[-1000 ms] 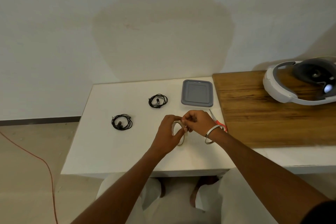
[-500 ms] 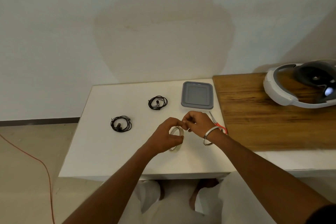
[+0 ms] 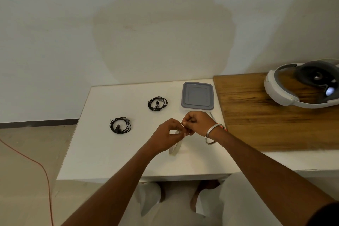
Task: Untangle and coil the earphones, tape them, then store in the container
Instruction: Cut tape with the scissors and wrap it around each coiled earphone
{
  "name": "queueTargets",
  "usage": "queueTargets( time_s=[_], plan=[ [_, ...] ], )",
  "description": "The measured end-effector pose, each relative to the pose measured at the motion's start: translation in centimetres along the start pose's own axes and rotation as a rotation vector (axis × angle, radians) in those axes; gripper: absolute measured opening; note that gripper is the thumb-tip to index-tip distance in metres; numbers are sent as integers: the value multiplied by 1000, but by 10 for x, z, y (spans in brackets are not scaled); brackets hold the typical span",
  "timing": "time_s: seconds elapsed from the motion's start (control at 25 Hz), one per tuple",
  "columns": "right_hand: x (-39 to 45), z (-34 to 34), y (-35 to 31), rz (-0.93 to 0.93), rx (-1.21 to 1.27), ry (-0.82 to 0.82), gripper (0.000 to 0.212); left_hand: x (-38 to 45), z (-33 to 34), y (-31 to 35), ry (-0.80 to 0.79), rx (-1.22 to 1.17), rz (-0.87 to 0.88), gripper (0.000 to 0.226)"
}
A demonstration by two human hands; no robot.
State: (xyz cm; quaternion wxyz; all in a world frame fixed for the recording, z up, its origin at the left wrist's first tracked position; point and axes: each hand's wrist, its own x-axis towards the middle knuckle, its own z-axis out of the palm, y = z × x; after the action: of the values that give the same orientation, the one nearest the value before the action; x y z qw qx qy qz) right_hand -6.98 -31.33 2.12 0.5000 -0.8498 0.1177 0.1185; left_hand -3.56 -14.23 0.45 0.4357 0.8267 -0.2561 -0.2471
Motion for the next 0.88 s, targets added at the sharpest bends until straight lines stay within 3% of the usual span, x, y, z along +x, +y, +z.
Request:
queueTargets(
  time_s=[0.48, 0.6, 0.68, 0.8, 0.88],
  plan=[
    [0, -6, 7, 98, 100, -58, 8, -3, 0, 3, -145, -12, -81, 34],
    [5, -15, 20, 194, 138, 39, 10, -4, -1, 4, -156, -8, -112, 37],
    [6, -23, 34, 260, -85, 148, 12, -5, -3, 2, -145, -46, -113, 37],
    [-1, -31, 54, 340, -669, 220, 17, -6, -4, 1, -137, -74, -109, 38],
    [-5, -29, 66, 396, -748, 264, 21, -5, -4, 1, -150, -106, -106, 39]
  ],
)
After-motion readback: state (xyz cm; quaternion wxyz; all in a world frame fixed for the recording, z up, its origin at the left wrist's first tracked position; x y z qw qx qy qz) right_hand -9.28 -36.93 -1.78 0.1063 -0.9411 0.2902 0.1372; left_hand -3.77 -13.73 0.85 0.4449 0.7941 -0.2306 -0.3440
